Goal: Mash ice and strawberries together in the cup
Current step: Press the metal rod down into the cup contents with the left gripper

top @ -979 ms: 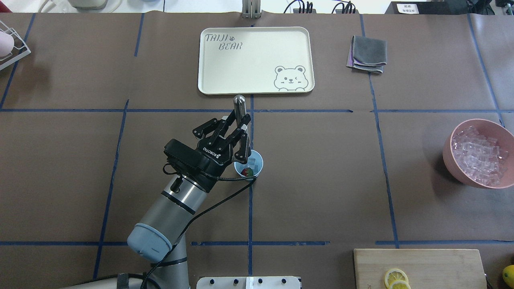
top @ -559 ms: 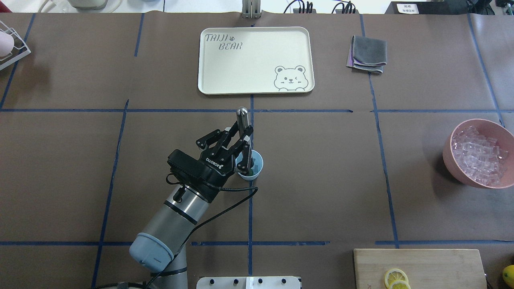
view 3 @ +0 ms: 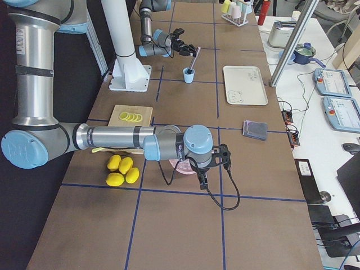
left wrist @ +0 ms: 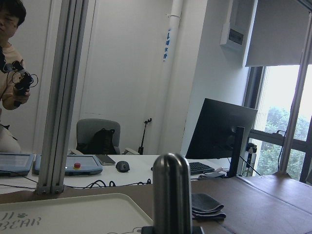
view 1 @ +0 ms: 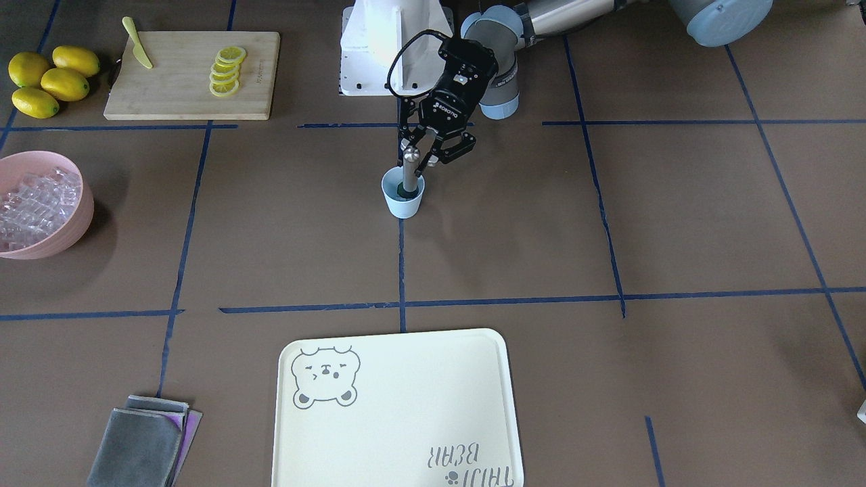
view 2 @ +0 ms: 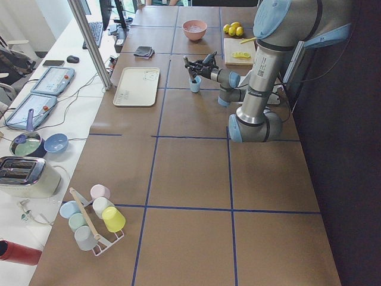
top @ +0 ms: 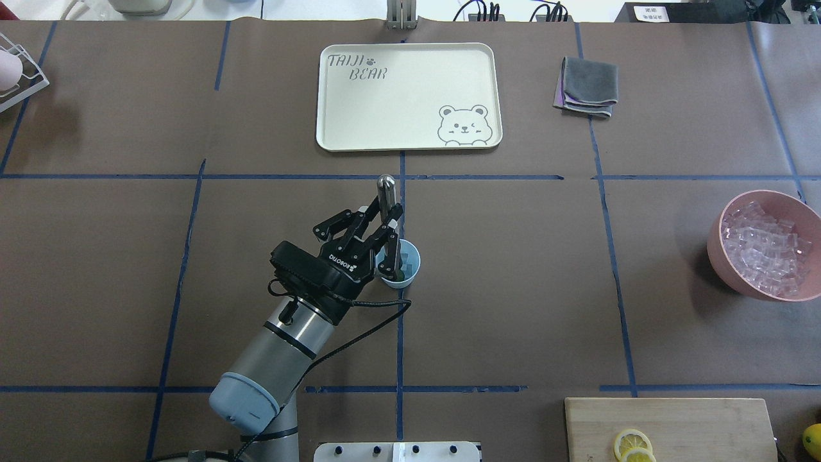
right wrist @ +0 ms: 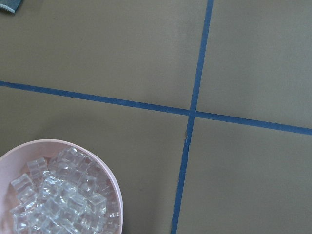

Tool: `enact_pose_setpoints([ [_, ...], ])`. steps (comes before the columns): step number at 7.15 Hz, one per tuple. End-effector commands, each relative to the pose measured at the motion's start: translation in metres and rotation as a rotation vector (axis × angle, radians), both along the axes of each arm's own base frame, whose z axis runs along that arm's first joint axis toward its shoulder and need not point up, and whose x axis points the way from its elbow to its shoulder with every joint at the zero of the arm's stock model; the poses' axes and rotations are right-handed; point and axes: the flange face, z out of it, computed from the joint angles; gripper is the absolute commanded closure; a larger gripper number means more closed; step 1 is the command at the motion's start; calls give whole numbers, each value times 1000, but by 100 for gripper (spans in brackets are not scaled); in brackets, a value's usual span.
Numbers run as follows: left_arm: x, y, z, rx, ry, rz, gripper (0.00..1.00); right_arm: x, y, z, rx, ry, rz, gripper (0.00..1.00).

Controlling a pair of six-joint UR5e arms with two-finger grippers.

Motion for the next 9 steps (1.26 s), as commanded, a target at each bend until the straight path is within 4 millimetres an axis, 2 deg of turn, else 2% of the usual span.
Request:
enact_pose_setpoints([
  [1,2,1,0,-4,-2,-2,100,0,0,0,-1,-1,0,1],
  [5,8,0,7,-17,-13,1,100,0,0,0,0,-1,0,1],
  [9,0,0,-2,-18,7,-14,100,0,0,-1,2,-1,0,1],
])
